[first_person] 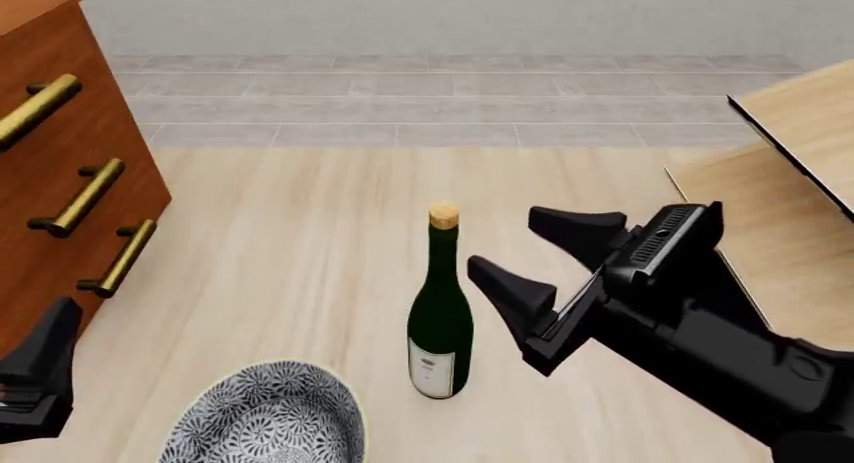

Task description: Put the wine bottle on the wine rack.

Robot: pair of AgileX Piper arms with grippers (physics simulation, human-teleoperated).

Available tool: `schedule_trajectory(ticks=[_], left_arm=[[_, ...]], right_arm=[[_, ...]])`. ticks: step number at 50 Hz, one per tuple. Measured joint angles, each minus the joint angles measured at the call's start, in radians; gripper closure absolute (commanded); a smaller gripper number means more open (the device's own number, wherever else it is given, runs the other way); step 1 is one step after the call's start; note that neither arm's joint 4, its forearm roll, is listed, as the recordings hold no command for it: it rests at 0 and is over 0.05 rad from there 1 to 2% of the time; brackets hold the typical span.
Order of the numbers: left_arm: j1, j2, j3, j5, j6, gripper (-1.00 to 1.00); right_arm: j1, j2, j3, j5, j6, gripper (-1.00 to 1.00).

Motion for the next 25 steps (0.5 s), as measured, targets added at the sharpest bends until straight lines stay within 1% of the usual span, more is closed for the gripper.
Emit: schedule_trajectory(ticks=[25], left_arm=[[0.003, 0.000, 0.000, 0.008, -0.003, -1.00]], right_arm=[[0.033, 0.086, -0.035, -0.049, 0.006, -1.00]])
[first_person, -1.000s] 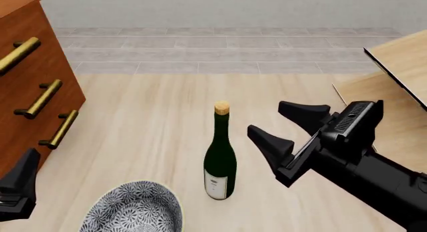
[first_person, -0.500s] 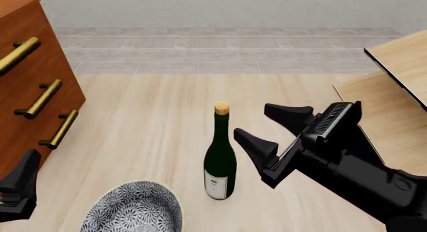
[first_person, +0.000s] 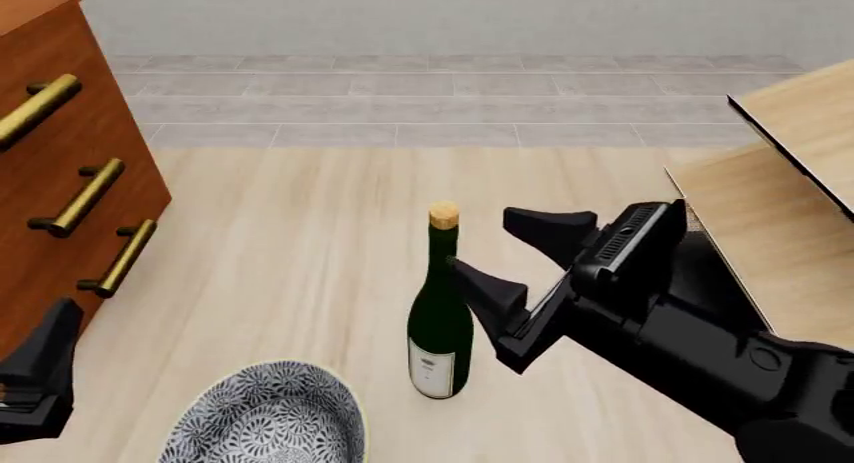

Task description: Put the wine bottle on the wine rack.

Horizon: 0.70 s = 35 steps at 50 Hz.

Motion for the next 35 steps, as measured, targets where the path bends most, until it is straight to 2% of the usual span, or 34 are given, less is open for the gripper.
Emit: schedule_trajectory(ticks=[35], left_arm=[[0.005, 0.000, 0.000, -0.010, -0.004, -1.00]], right_arm=[[0.022, 0.113, -0.045, -0.054, 0.007, -1.00]])
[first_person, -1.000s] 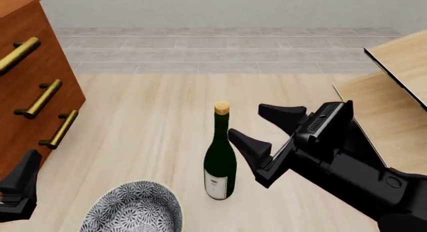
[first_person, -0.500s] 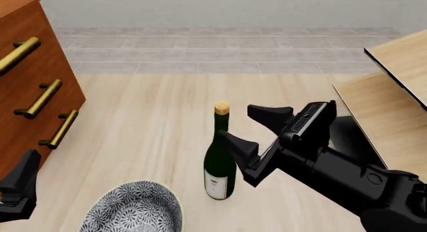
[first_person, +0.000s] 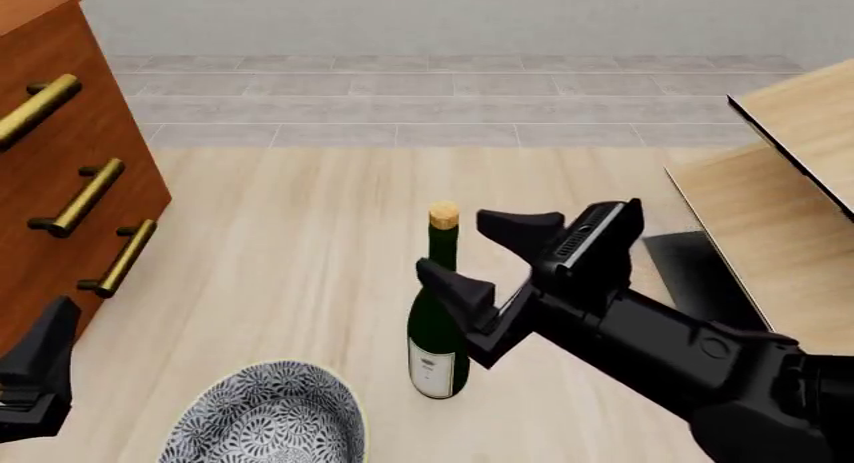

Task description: Put the wine bottle on the wine rack.

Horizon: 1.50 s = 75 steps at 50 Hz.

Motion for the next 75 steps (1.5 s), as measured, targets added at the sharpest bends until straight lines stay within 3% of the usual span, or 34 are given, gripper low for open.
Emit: schedule_trajectory(ticks=[40, 41, 75], left_arm=[[0.013, 0.000, 0.000, 0.009, -0.004, -1.00], [0.013, 0.000, 0.000, 0.009, -0.005, -1.00], [0.009, 0.000, 0.000, 0.022, -0.016, -1.00]], right_arm=[[0.016, 0.097, -0.058, -0.046, -0.002, -1.00], [0.016, 0.097, -0.058, -0.047, -0.003, 1.00], [-0.026, 0.029, -0.058, -0.020, -0.008, 1.00]])
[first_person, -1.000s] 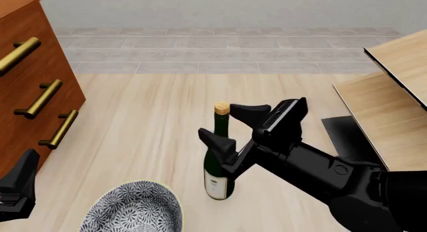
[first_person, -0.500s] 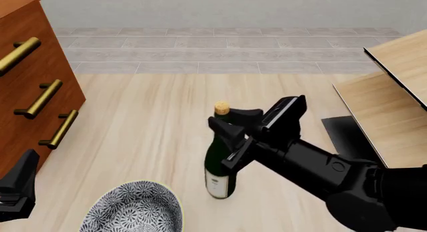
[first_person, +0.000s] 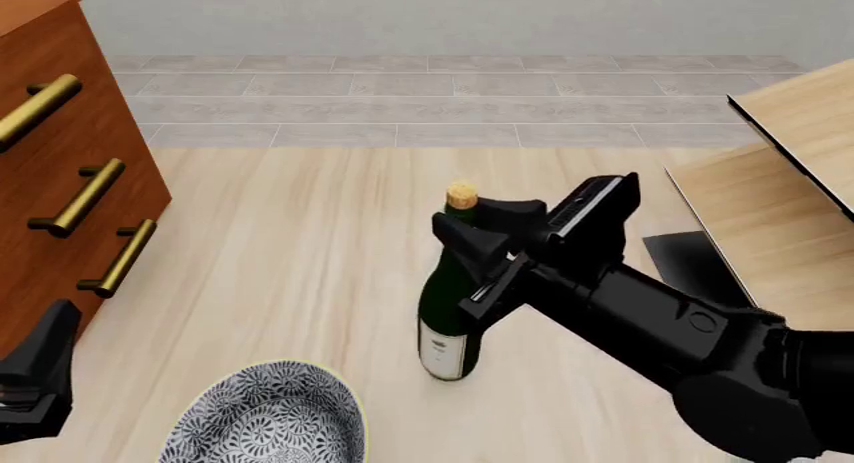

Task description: Put the wine bottle on the wine rack.

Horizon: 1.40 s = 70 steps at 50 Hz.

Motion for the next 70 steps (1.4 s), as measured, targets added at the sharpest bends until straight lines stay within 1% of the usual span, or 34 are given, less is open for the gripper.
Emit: schedule_trajectory(ticks=[6, 15, 30, 39, 70], left_arm=[[-0.004, 0.000, 0.000, 0.000, -0.001, -1.00], [-0.007, 0.000, 0.000, -0.002, -0.004, -1.00], [-0.010, 0.000, 0.000, -0.009, -0.008, -1.00], [-0.011, 0.000, 0.000, -0.012, -0.011, -1.00], [-0.007, 0.001, 0.000, -0.039, -0.014, -1.00]], right_arm=[[-0.027, -0.035, -0.010, 0.037, -0.006, 1.00], [-0.088, -0.092, -0.038, 0.118, -0.022, 1.00], [-0.212, -0.179, -0.096, 0.269, -0.034, 1.00], [-0.271, -0.225, -0.128, 0.351, -0.043, 1.00], [-0.455, -0.373, -0.252, 0.583, -0.026, 1.00]])
